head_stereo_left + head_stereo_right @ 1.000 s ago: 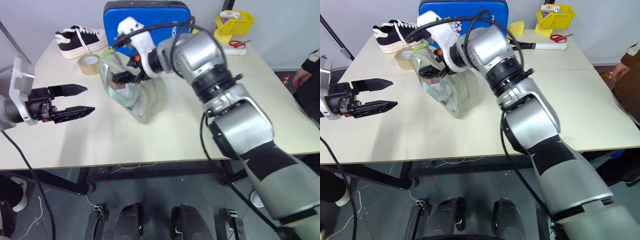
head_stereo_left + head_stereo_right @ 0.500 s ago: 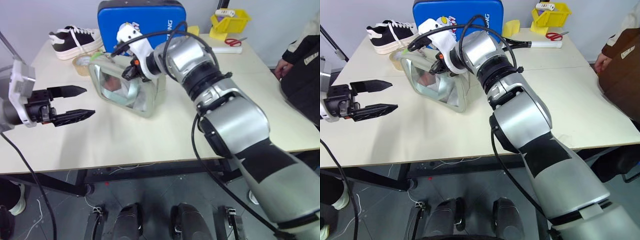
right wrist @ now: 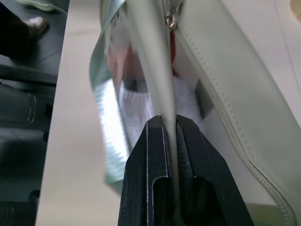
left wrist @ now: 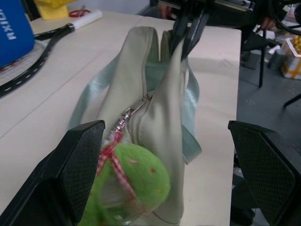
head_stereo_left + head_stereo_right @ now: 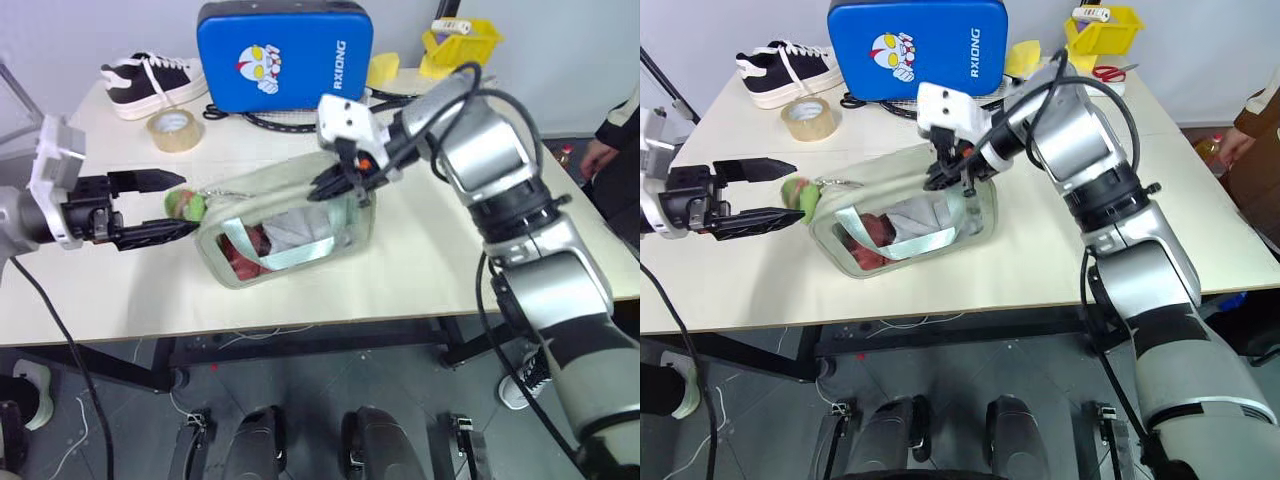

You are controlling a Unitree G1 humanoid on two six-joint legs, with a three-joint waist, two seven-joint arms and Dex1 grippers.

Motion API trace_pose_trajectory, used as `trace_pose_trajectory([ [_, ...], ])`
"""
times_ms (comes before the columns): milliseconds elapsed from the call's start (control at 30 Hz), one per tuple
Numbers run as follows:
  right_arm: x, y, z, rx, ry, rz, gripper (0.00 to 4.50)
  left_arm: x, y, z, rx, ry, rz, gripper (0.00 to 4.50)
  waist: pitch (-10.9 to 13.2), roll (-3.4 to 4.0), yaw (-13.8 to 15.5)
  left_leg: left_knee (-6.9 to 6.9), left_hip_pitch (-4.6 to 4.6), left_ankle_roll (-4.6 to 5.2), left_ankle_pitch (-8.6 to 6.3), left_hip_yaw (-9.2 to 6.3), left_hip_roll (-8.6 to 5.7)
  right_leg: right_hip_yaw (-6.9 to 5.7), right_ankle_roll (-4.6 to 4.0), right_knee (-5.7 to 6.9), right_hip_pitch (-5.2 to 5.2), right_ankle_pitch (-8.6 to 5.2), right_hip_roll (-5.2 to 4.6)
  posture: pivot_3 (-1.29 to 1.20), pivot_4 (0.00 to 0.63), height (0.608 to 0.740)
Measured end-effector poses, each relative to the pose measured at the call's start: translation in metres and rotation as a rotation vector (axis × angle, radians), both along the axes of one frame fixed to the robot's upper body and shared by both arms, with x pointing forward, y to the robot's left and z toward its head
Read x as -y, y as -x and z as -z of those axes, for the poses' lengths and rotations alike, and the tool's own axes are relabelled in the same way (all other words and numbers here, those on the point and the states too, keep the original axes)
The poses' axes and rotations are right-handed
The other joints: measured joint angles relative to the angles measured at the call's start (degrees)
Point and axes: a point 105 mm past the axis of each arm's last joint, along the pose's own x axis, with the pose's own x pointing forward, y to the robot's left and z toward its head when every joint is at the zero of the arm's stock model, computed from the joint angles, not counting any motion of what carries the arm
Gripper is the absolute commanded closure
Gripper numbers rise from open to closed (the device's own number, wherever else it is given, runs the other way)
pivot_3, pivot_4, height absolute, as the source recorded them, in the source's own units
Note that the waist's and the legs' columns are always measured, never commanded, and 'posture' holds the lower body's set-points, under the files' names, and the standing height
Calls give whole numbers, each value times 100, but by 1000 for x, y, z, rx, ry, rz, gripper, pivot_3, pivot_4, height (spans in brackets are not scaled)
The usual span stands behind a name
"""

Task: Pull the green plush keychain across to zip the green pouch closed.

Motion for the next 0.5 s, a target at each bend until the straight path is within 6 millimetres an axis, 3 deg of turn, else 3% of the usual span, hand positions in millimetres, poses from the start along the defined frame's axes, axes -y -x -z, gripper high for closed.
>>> trace_pose_trajectory([
  [500,25,10,-5,-19,-54,265,4461,17,-5,3,-21,-4,79,0,0,0,160,11,-2,6,14,-1,-2,0,-7,10,0,5,0,0,150,740],
])
